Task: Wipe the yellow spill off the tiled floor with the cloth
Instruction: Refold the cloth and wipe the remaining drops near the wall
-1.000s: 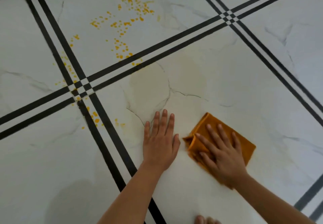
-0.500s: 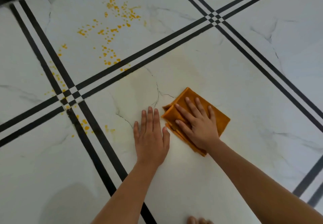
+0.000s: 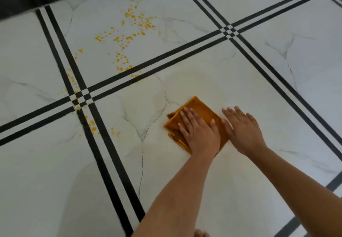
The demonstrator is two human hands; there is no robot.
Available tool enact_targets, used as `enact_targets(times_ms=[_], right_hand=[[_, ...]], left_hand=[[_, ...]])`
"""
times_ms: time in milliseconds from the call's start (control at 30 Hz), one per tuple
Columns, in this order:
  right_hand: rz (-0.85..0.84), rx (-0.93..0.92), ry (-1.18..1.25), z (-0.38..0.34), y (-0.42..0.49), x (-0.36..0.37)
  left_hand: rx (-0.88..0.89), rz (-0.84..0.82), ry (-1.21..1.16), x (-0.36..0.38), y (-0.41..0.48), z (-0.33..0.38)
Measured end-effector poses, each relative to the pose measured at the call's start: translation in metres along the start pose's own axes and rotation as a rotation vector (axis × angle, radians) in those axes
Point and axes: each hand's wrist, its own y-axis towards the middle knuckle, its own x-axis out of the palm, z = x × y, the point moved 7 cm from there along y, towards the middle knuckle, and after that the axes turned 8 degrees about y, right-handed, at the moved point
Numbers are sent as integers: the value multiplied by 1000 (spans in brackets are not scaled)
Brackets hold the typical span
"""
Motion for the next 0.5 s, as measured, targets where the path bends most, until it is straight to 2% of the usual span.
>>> enact_targets(times_ms=[167, 267, 367, 500], right_hand=[[-47, 3, 39, -36, 13, 2], [-58, -58, 63, -65, 24, 8], [-120, -114, 72, -95, 36, 25], [-130, -148, 73, -125, 53, 34]], left_hand=[[-32, 145, 25, -9, -1, -36], [60, 222, 142, -30, -7, -91], [113, 197, 278, -56, 33, -131], [84, 227, 295, -73, 51, -156]])
